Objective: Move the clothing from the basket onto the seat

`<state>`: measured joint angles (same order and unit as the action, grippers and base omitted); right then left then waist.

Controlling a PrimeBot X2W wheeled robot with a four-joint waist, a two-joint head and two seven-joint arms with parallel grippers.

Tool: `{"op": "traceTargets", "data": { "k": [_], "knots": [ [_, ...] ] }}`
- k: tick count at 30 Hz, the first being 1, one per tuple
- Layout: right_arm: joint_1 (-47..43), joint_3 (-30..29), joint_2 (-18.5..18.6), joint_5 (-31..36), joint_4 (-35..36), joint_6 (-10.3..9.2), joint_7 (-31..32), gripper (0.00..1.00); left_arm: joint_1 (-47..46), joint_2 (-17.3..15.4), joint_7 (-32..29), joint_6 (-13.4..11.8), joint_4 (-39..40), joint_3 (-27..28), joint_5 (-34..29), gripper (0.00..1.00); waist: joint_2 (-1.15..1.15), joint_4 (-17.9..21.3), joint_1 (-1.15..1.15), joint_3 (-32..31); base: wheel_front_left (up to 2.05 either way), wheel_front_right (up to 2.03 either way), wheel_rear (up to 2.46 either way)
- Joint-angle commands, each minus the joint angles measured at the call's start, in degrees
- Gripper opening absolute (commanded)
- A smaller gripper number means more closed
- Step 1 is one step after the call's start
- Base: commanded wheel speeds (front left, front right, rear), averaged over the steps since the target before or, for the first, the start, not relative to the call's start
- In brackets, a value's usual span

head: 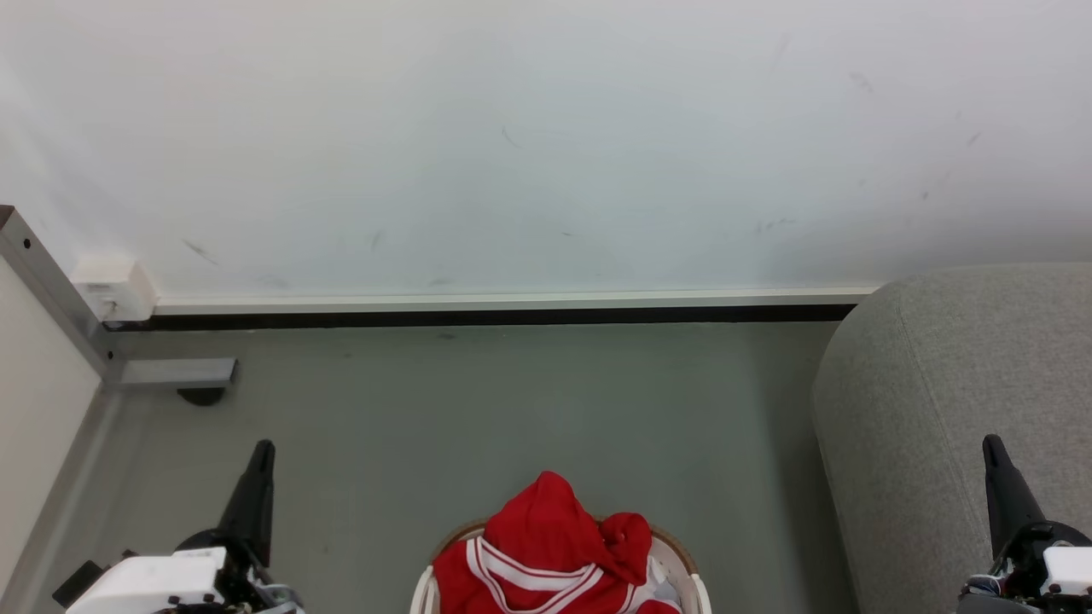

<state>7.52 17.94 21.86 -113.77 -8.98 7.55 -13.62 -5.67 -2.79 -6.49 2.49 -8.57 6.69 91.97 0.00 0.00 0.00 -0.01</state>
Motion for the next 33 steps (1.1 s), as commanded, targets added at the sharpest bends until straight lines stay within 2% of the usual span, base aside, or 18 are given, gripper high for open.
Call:
{"op": "traceTargets", "data": {
  "k": [1, 2, 3, 9, 16, 24, 33],
  "knots": [
    [0.49, -0.02, 0.53, -0.11, 0.28, -0.13, -0.15, 0.0, -0.33, -0.07, -0.11, 0.08, 0.16, 0.08, 0.83, 0.0, 0.0, 0.0, 0.0, 0.0, 0.0, 0.0, 0.0],
    [0.48, -0.02, 0.53, -0.11, 0.28, -0.13, -0.15, 0.0, -0.33, -0.07, -0.11, 0.08, 0.16, 0.08, 0.83, 0.0, 0.0, 0.0, 0.0, 0.0, 0.0, 0.0, 0.0],
    [-0.01, 0.02, -0.02, 0.01, -0.06, 0.0, 0.0, 1.0, 0.01, 0.01, 0.01, -0.01, -0.06, 0.0, -0.01, 1.0, 0.0, 0.0, 0.0, 0.0, 0.0, 0.0, 0.0],
    [-1.27, 0.0, -1.76, 1.93, -1.0, 0.0, -0.06, 1.0, 1.05, 0.24, 1.17, 0.23, -1.32, -0.91, -0.57, 1.0, 0.0, -0.07, 0.0, 0.01, 0.0, 0.0, 0.0],
    [-1.83, -1.12, -3.43, 9.03, -1.11, -0.01, -0.2, 1.0, 1.39, 0.19, 3.17, 0.71, -1.73, -1.64, -2.93, 1.0, 0.0, -0.24, 0.0, 0.03, 0.0, 0.0, 0.0],
    [-2.12, -2.03, -5.17, 24.2, -0.62, -0.02, -0.35, 1.0, 1.78, 0.14, 5.26, 1.08, -1.69, -2.06, -9.7, 1.0, 0.0, -0.38, 0.0, 0.12, 0.0, 0.0, 0.0],
    [-1.87, -3.21, -6.94, 41.37, -0.74, -0.03, -0.53, 1.0, 2.28, 0.08, 7.38, -0.09, -0.84, -2.39, -22.44, 1.0, 0.0, -0.43, 0.0, 0.23, 0.0, 0.0, 0.0]
  ]
}}
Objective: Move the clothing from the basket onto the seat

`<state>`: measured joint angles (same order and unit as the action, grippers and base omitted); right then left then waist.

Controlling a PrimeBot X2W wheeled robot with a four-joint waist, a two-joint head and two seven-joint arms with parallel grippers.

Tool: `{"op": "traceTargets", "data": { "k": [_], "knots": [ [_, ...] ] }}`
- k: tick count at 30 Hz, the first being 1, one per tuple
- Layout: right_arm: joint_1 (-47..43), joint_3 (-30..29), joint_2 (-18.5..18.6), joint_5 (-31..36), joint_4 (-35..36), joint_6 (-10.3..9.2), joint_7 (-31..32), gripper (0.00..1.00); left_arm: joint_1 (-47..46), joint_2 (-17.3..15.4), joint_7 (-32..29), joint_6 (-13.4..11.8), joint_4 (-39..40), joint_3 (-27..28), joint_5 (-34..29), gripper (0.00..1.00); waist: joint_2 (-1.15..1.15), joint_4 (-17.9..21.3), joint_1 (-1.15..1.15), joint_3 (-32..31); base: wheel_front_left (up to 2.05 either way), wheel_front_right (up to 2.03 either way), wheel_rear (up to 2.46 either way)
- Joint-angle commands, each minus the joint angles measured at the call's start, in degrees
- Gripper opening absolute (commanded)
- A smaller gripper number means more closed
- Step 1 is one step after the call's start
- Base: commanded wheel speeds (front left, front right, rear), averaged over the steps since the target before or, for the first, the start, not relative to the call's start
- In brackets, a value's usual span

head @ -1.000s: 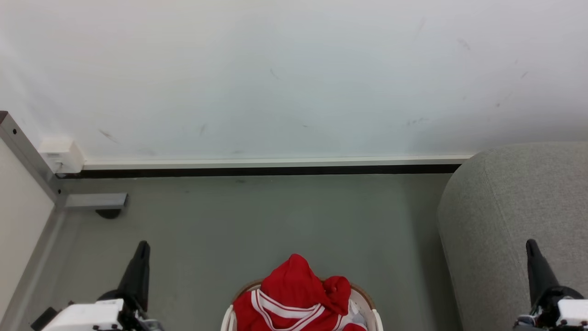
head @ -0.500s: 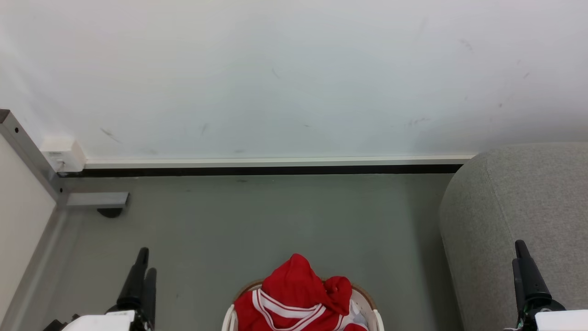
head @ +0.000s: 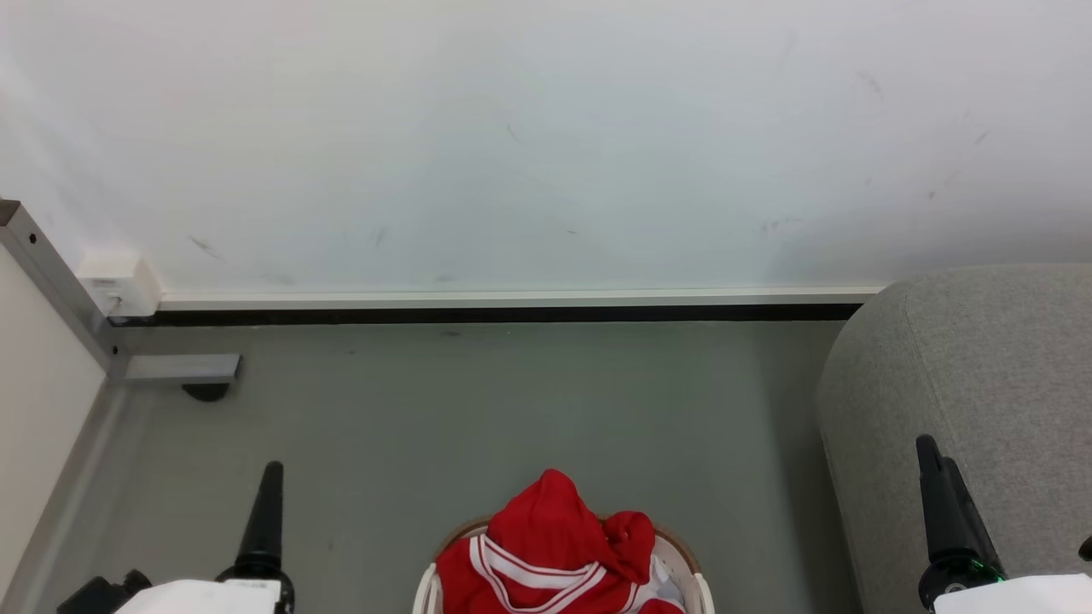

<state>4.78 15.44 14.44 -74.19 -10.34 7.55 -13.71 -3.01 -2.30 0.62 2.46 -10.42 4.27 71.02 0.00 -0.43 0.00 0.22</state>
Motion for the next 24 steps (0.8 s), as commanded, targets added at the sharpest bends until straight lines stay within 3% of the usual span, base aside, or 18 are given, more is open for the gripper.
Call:
{"op": "traceTargets", "data": {
  "k": [1, 24],
  "knots": [
    [0.95, -0.98, 0.28, 3.38, 0.52, -0.03, -0.46, 1.0, -0.31, -0.41, 0.5, -0.2, 1.15, 0.02, -2.91, 1.0, 0.0, -0.01, 0.0, 0.01, 0.0, 0.0, 0.0],
    [1.53, -5.06, -3.58, 29.38, -1.99, -0.05, -0.75, 1.0, 1.26, -0.54, 5.12, -0.61, 3.01, -1.01, -24.71, 1.0, 0.0, -0.36, 0.0, 0.16, 0.0, 0.0, 0.0]
  ]
}}
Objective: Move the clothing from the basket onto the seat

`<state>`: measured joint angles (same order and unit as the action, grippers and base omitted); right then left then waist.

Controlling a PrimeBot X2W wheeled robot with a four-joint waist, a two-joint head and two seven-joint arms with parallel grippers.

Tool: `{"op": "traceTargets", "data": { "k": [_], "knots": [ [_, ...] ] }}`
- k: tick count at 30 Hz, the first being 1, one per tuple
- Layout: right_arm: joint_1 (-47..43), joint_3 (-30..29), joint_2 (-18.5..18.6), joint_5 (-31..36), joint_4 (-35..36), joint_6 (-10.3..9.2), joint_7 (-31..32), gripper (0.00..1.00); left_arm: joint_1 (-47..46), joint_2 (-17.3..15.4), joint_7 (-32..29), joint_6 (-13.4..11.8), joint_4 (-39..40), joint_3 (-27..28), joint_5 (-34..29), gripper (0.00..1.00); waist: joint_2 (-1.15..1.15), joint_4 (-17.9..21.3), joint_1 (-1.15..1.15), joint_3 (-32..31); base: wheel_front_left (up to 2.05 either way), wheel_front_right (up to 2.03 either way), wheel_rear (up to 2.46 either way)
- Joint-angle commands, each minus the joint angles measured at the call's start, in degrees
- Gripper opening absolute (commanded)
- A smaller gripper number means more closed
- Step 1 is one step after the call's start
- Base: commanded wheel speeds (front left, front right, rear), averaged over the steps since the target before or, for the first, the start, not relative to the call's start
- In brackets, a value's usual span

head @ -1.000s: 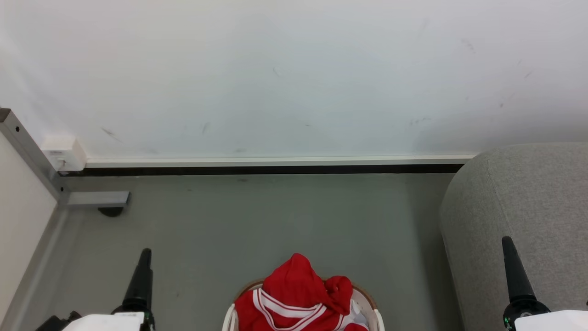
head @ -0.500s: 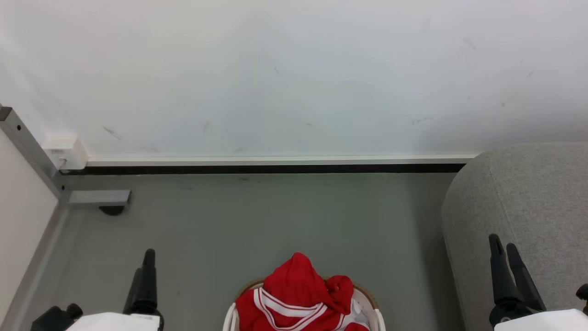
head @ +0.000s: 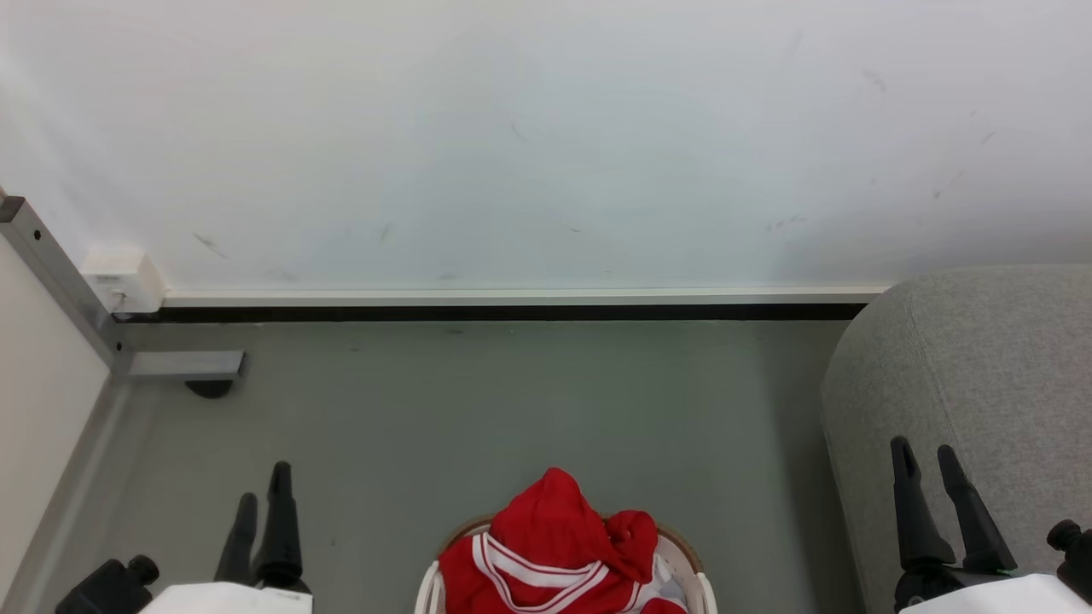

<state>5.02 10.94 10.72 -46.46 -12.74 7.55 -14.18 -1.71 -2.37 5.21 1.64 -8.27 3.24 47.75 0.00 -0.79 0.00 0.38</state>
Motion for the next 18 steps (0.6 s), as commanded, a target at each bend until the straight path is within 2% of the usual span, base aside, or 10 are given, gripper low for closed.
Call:
{"op": "traceTargets", "data": {
  "k": [1, 18],
  "knots": [
    [1.29, -0.76, -0.02, 2.59, 0.31, -0.05, -0.3, 1.0, 0.0, -0.47, 0.71, 0.24, 0.85, -0.04, -2.32, 1.0, 0.0, -0.02, 0.0, 0.01, 0.0, 0.0, 0.0],
    [1.37, -3.12, -2.25, 16.73, -1.06, -0.06, -0.52, 1.0, 0.81, -0.55, 3.24, 0.58, 0.74, -0.01, -12.92, 1.0, 0.0, -0.23, 0.0, 0.06, 0.0, 0.0, 0.0]
  ]
}}
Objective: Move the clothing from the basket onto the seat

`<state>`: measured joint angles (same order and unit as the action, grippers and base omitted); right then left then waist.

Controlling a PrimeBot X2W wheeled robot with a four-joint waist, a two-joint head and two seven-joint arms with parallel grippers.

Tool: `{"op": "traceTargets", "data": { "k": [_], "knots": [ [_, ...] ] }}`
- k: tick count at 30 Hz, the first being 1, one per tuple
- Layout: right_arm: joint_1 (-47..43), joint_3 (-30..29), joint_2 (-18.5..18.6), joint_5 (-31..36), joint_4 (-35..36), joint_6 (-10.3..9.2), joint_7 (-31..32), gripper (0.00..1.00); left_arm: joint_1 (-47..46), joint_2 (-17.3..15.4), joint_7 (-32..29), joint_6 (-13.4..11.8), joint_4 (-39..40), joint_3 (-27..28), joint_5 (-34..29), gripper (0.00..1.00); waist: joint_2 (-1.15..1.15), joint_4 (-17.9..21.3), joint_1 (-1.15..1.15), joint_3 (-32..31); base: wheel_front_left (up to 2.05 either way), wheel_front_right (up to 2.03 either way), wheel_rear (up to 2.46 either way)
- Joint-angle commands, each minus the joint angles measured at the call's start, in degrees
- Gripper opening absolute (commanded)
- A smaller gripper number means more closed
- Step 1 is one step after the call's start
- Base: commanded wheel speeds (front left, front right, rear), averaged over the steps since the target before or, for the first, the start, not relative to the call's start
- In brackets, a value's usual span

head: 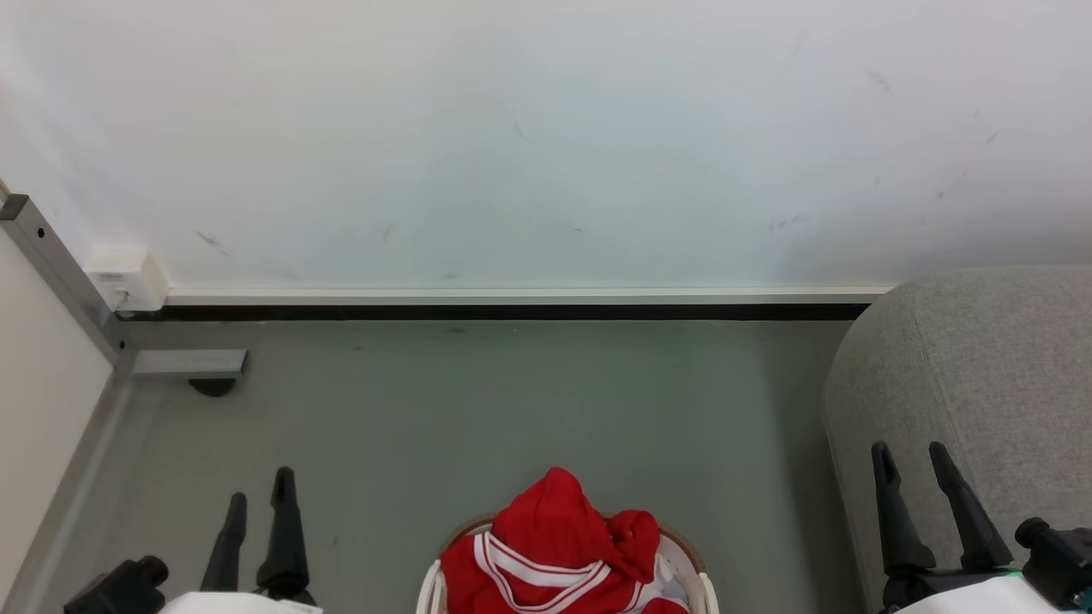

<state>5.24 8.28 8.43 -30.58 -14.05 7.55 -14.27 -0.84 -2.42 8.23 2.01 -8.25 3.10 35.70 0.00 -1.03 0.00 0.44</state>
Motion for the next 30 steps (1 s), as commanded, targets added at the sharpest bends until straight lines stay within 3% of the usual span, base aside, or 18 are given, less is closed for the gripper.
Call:
{"op": "traceTargets", "data": {
  "k": [1, 30],
  "knots": [
    [1.17, -0.53, -0.1, 1.73, 0.16, -0.07, -0.45, 1.0, -0.01, -0.5, 0.41, 0.23, 0.72, 0.1, -1.4, 1.0, 0.0, -0.01, 0.0, 0.01, 0.0, 0.0, 0.0],
    [0.83, -3.7, -3.35, 20.92, -1.49, -0.09, -0.65, 1.0, 1.32, -0.61, 4.25, 1.31, 0.24, -1.32, -15.84, 1.0, 0.0, 0.03, 0.0, 0.2, 0.0, 0.0, 0.0]
  ]
}}
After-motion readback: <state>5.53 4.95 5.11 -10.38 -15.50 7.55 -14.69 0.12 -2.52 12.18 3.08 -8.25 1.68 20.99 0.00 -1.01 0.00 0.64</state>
